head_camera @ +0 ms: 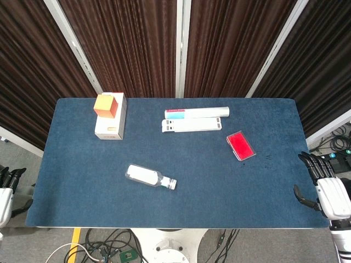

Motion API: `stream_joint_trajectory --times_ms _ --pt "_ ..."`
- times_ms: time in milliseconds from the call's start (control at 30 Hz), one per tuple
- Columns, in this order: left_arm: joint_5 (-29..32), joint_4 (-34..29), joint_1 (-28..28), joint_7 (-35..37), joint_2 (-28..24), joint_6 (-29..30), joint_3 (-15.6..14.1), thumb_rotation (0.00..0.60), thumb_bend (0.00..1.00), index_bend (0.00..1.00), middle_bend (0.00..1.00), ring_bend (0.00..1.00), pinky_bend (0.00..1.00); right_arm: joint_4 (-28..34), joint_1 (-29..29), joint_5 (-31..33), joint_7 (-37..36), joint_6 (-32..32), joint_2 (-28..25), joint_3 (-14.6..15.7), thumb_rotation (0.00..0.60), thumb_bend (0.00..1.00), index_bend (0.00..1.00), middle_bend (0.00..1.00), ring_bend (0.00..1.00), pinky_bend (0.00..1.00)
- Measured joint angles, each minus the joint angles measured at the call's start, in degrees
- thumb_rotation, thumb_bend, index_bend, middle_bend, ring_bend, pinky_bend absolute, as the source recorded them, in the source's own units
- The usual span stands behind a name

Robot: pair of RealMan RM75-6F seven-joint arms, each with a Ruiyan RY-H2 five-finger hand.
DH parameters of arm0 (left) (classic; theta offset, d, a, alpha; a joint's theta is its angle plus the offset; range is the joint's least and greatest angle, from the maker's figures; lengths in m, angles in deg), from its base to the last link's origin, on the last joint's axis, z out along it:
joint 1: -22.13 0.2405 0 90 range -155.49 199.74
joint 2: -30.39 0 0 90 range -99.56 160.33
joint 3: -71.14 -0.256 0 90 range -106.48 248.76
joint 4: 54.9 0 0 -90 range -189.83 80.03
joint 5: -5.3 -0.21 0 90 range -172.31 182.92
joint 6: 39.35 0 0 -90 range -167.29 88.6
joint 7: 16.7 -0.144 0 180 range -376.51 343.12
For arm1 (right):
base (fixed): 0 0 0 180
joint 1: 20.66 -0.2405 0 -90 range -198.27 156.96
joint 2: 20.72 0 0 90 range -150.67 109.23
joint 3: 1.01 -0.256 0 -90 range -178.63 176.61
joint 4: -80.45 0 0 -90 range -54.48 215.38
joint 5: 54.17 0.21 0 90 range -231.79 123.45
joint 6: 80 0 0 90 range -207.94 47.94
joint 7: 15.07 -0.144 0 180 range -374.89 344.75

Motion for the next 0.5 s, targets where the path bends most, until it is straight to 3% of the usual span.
stream_joint_trajectory --times_ms 500 --pt "-3.3 0.4 -4.3 0.5 -1.1 -3.1 1.1 0.6 0.19 0.15 0.15 0.06 0.06 -1.4 0.0 -0.4 -3.1 -1.1 -0.9 -0.5 0.6 0.38 0.0 0.03 0.0 0.0"
